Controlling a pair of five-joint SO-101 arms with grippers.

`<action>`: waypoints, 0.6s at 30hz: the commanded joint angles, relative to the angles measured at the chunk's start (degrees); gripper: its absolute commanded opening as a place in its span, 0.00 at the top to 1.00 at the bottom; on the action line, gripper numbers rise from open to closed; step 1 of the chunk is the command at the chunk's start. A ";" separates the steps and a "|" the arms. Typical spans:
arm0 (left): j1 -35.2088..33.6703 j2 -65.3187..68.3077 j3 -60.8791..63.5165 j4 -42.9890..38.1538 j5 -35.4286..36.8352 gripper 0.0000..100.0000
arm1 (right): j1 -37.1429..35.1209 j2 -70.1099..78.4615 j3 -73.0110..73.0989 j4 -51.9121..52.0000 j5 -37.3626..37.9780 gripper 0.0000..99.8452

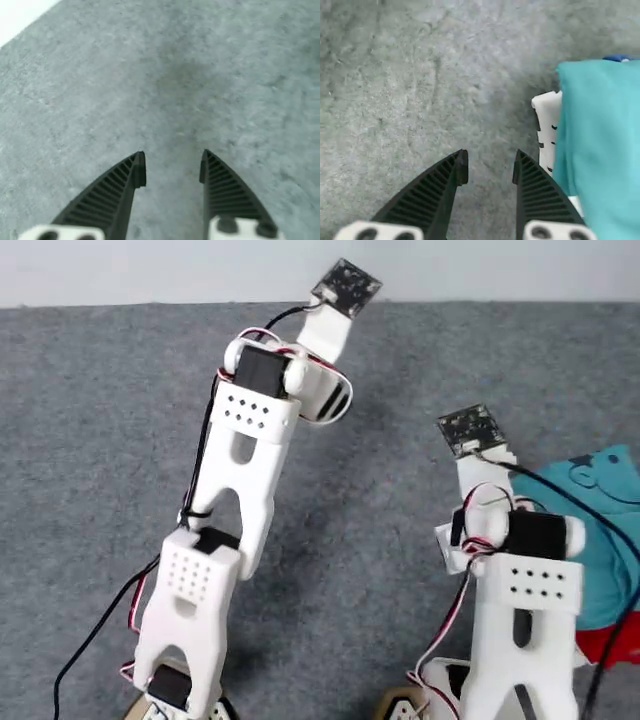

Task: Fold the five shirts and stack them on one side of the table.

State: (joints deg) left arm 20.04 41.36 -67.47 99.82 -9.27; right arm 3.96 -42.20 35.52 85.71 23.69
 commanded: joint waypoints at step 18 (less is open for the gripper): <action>-0.18 -20.04 74.68 0.62 -0.18 0.83 | -1.71 -1.80 42.02 -26.68 8.35 0.84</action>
State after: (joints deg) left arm 19.96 23.87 4.79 99.38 -9.10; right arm 2.55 -43.16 76.22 59.52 31.60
